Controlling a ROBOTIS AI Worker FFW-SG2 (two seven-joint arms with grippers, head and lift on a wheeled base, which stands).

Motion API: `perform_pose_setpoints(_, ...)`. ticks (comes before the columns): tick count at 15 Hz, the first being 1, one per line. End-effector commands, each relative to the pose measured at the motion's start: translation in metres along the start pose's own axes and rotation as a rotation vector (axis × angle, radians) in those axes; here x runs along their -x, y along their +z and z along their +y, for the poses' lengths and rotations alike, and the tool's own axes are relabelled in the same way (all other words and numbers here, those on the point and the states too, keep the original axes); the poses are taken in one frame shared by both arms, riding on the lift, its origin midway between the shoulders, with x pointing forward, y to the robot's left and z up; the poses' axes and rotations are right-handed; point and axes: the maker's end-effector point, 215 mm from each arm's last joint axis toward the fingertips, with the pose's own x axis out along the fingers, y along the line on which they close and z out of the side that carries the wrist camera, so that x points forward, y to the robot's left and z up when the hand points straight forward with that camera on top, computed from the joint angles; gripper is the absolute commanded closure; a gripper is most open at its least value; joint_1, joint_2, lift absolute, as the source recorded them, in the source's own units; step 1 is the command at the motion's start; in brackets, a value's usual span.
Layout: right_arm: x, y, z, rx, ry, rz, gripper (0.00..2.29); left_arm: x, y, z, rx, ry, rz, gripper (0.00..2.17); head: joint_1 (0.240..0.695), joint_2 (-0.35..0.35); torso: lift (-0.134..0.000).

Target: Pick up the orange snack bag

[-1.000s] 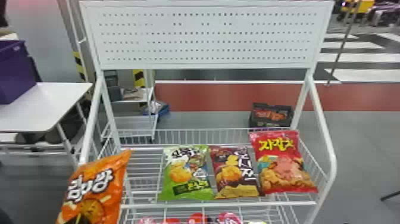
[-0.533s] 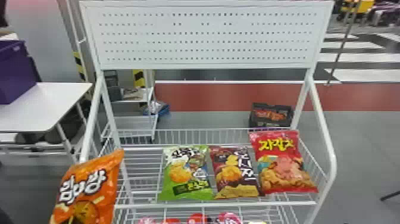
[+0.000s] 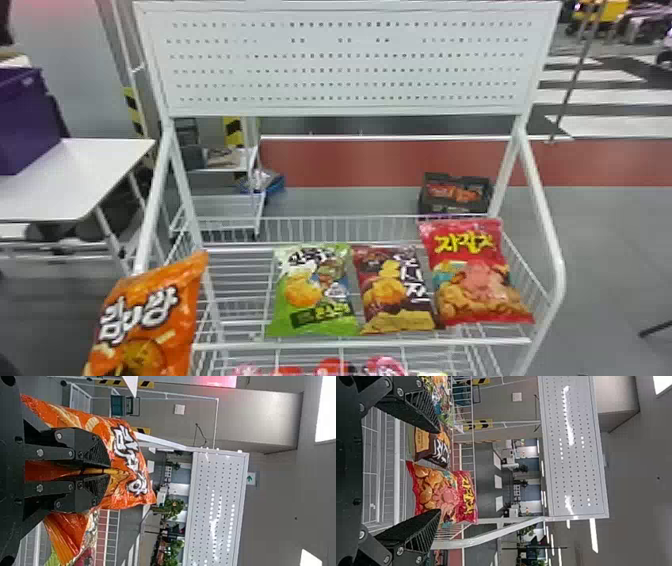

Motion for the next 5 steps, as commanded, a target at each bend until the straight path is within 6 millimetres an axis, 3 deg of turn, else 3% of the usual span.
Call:
perform_pose_setpoints(1, 0.0008, 0.0012, 0.0003, 0.000, 0.000, -0.003, 0.19, 0.0003, -0.0001, -0.0010, 0.003, 0.000, 0.000, 0.99, 0.499, 0.000, 0.000)
perform_pose_setpoints(5, 0.0015, 0.0036, 0.0007, 0.000, 0.001, -0.009, 0.19, 0.0014, -0.0005, 0.0017, 0.004, 0.006, -0.006, 0.99, 0.499, 0.000, 0.000)
